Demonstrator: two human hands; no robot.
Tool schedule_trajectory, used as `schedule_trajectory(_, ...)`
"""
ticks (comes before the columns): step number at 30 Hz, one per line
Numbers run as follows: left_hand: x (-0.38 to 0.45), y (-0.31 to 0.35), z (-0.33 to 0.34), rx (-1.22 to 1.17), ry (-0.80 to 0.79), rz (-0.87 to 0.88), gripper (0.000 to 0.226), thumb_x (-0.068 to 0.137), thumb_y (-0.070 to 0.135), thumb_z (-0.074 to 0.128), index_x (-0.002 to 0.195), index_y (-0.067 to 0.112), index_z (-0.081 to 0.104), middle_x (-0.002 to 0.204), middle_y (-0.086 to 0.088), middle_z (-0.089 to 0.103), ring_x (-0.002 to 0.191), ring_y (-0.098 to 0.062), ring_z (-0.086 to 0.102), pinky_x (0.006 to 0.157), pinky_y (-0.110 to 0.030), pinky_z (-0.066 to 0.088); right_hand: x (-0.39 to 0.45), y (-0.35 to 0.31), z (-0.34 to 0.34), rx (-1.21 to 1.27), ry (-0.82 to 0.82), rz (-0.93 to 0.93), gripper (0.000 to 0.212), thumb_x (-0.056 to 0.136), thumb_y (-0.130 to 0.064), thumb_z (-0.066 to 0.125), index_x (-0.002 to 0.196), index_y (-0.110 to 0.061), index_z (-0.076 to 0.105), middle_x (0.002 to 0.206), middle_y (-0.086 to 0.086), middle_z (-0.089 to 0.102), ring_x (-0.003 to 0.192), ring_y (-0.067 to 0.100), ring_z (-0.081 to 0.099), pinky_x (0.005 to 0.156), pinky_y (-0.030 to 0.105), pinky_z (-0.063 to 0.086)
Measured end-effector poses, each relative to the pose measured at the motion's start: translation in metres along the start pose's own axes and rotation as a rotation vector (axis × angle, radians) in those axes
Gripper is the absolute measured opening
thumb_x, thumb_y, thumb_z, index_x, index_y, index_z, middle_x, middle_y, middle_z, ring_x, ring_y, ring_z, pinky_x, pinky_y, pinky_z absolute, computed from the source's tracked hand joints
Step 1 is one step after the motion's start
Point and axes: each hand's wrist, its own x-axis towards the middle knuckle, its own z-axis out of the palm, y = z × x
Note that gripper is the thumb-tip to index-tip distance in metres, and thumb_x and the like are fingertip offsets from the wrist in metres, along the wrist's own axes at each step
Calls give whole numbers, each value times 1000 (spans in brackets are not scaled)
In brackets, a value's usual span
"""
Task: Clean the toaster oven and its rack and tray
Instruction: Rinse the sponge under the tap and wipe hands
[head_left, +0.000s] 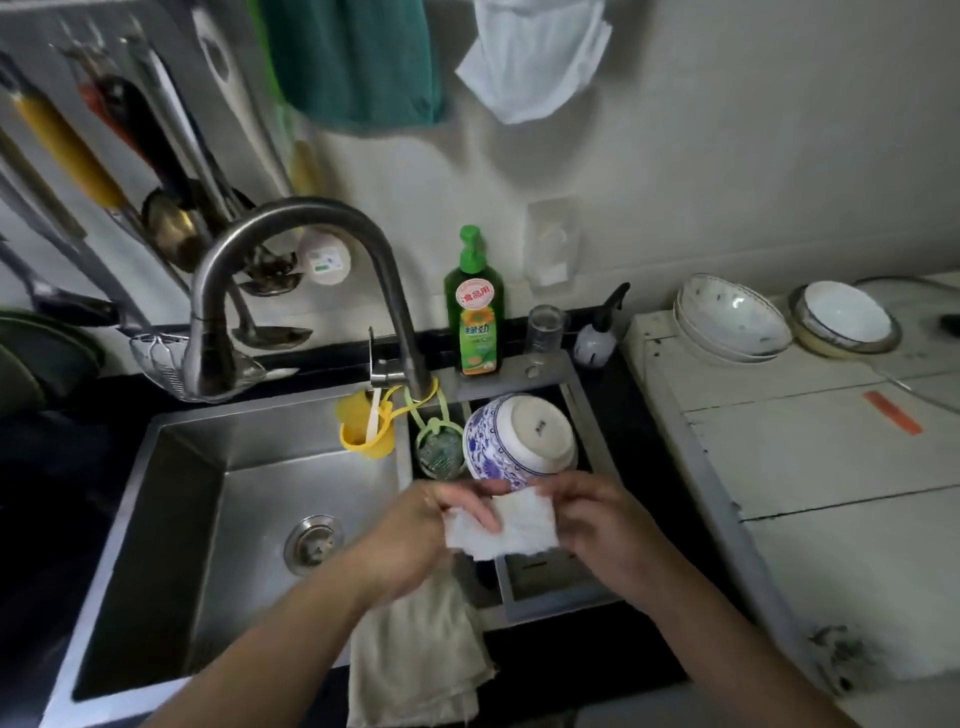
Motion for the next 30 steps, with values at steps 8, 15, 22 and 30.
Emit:
schedule_trajectory(8,70,6,39,556,-273,-195,56,87,-24,47,110,16,78,127,-17,68,110,-34,70,91,-46,60,0,-7,-80,-371,3,274,18,82,-12,75,97,-4,73,76,8,67,62,14,60,52,25,43)
schedule_trajectory(15,94,36,32,241,289,-82,42,94,-16,55,123,13,65,120,-20,63,81,-21,69,76,-34,60,100,-81,-120,103,432,-15,9,99,-11,56,104,-8,63,103,13,68,87,22,62,69,30,50)
schedule_trajectory(22,70,0,17,332,303,-298,16,101,2,57,110,8,68,86,-8,70,70,-15,65,66,-27,53,143,-42,-168,-210,865,233,13,95,-8,53,106,-6,58,103,16,60,82,25,54,89,43,53)
schedule_trajectory(30,-28,-73,-41,197,793,-320,23,99,-5,51,94,10,68,88,-11,70,62,-22,66,58,-30,48,57,101,7,-1104,316,-561,27,79,-4,57,102,-13,65,109,5,57,99,21,55,90,31,44)
